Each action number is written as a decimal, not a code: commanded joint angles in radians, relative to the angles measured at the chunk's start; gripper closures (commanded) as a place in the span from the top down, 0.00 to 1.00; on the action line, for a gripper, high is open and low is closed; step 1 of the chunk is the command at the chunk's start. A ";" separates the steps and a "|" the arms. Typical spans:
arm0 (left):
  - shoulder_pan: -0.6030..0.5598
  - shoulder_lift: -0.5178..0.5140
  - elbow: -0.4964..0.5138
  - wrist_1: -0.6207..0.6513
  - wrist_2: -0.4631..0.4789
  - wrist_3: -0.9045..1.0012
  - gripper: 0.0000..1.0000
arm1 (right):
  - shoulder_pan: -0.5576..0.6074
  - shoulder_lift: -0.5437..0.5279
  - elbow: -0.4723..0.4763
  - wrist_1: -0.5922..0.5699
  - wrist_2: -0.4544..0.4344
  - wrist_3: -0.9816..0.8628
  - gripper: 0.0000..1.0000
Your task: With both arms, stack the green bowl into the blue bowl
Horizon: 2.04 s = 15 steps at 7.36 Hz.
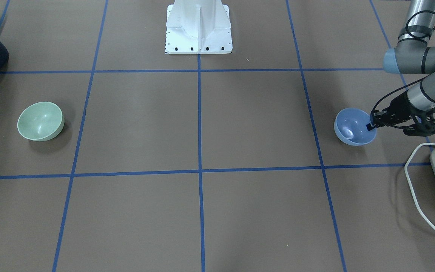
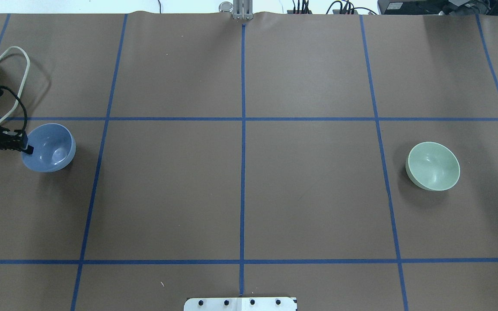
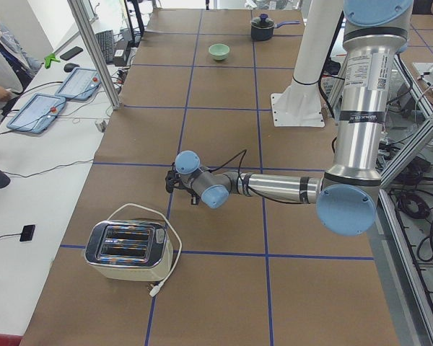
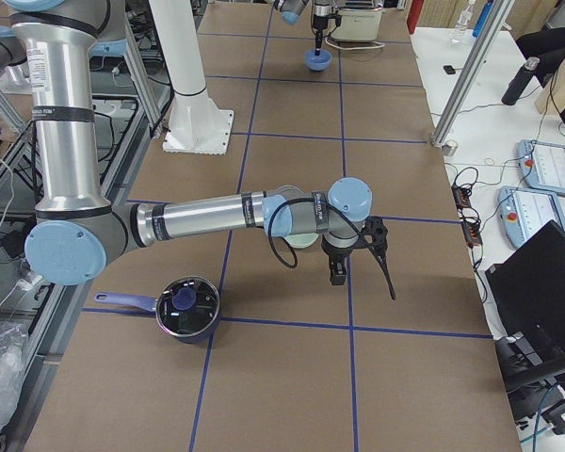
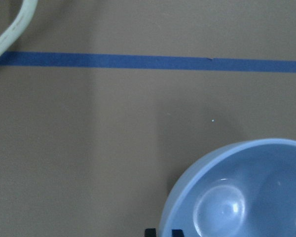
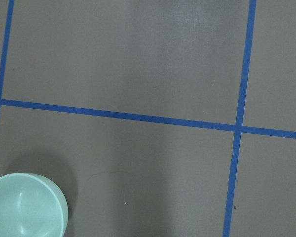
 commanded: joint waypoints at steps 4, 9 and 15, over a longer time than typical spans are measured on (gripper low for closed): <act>0.046 -0.174 -0.091 0.023 -0.019 -0.450 0.01 | -0.004 0.000 -0.005 -0.001 -0.002 0.000 1.00; 0.274 -0.407 -0.206 0.363 0.164 -0.638 0.01 | -0.004 -0.002 -0.012 -0.001 -0.002 0.001 1.00; 0.471 -0.571 -0.124 0.399 0.358 -0.820 0.01 | -0.014 -0.011 -0.005 0.002 0.011 0.002 1.00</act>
